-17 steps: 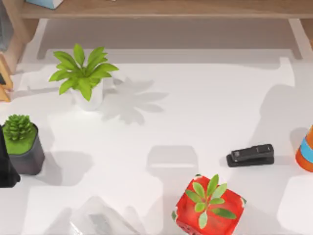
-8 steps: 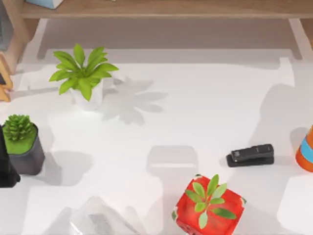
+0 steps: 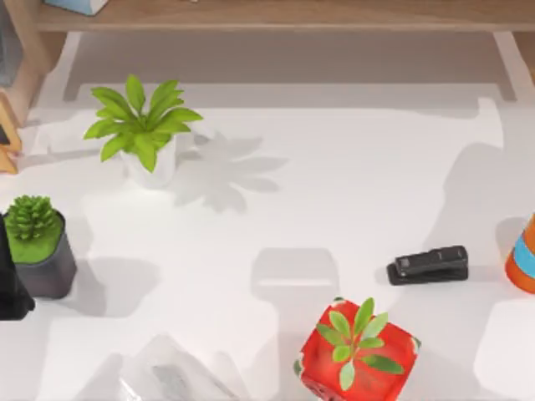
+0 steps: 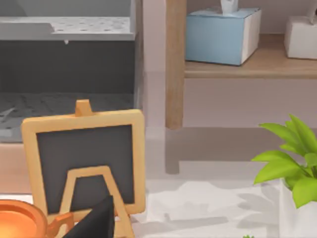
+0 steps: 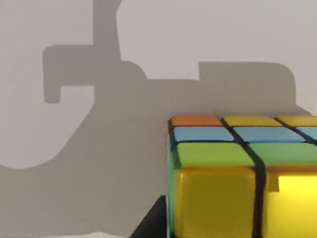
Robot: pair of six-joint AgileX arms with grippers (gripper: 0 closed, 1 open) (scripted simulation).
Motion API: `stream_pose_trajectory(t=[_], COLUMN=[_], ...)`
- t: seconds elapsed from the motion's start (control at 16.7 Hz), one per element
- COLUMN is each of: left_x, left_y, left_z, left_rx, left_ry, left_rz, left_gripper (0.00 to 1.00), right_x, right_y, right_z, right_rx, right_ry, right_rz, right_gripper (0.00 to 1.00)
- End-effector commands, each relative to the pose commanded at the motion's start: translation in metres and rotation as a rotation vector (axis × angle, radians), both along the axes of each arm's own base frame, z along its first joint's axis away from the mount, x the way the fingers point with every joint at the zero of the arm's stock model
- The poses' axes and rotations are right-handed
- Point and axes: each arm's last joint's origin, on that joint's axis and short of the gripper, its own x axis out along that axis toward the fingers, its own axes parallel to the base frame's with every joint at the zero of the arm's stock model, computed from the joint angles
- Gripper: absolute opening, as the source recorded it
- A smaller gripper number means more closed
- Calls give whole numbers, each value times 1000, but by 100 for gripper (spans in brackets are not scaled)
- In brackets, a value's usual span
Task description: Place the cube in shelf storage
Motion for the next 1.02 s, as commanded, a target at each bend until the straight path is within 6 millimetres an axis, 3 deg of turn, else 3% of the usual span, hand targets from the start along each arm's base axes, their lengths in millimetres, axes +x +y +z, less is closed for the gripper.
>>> stream_pose_trajectory(t=[0.3,0.66,1.02], left_x=[0,0,0], left_y=[0,0,0], left_z=[0,0,0], left_rx=[0,0,0], left_ry=[0,0,0], left_rz=[0,0,0], left_gripper=[100,100,100], right_x=[-1,-1,-2], right_y=[-1,-1,-1], right_z=[6,30,34], right_rx=[2,0,-5], right_ry=[4,0,-5], right_rz=[-1,-4,-4], right_gripper=[0,0,0])
